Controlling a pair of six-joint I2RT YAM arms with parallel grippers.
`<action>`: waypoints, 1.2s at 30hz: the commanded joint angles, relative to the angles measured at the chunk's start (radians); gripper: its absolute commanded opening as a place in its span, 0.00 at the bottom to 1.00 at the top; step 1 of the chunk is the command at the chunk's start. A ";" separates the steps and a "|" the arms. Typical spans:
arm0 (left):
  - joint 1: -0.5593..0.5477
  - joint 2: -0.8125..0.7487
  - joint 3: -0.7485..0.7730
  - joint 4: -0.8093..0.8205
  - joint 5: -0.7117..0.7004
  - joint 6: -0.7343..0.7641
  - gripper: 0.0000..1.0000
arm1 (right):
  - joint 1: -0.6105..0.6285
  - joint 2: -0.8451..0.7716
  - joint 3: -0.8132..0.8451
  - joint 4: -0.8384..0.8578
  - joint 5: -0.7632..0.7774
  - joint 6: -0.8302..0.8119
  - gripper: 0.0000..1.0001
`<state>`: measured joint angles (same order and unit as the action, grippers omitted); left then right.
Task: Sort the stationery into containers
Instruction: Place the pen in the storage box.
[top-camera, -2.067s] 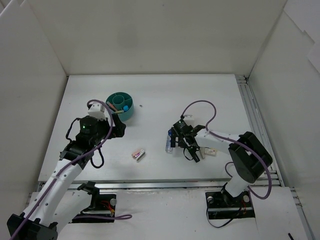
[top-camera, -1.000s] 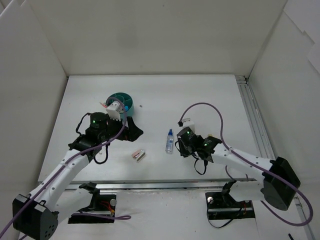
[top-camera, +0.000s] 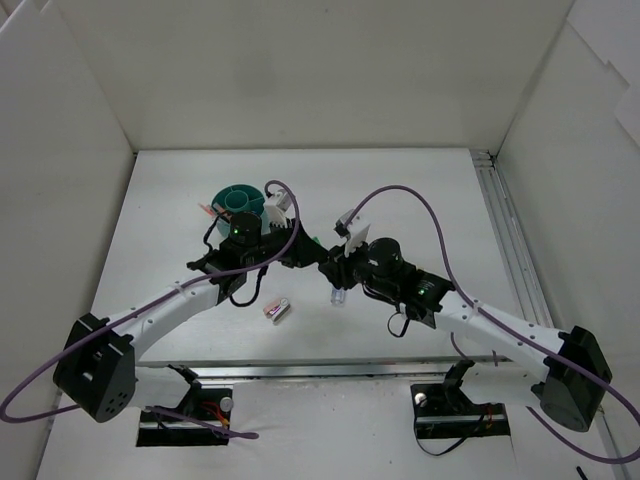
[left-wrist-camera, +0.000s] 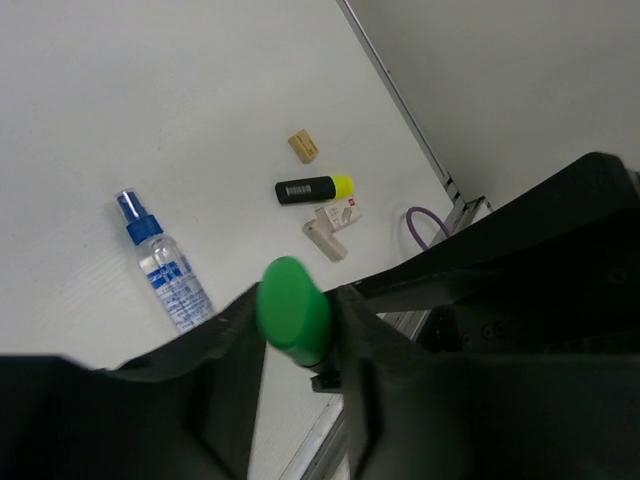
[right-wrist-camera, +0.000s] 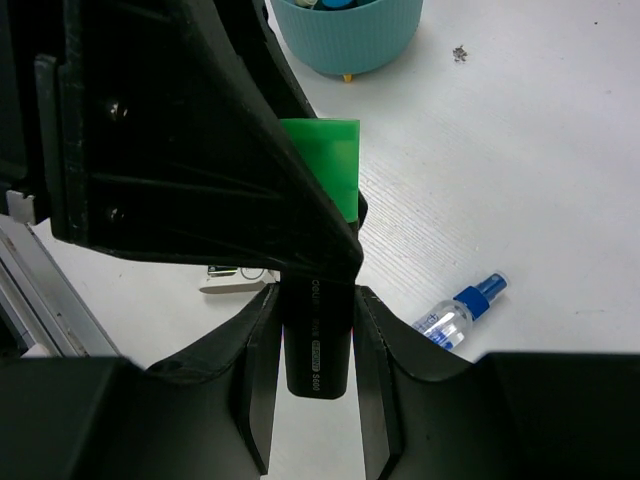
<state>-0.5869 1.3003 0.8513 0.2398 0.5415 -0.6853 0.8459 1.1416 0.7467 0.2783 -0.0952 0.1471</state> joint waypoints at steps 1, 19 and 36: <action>-0.005 0.004 0.068 0.084 -0.002 0.000 0.28 | 0.009 0.029 0.063 0.105 -0.006 -0.020 0.00; 0.183 -0.062 0.245 -0.152 -0.337 0.325 0.00 | -0.062 -0.014 0.105 -0.077 0.267 0.049 0.98; 0.374 0.361 0.542 -0.146 -0.192 0.621 0.00 | -0.318 -0.132 -0.021 -0.214 0.272 0.072 0.98</action>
<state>-0.2226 1.6802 1.3205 0.0494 0.2974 -0.1207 0.5545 1.0412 0.7326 0.0513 0.1604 0.2043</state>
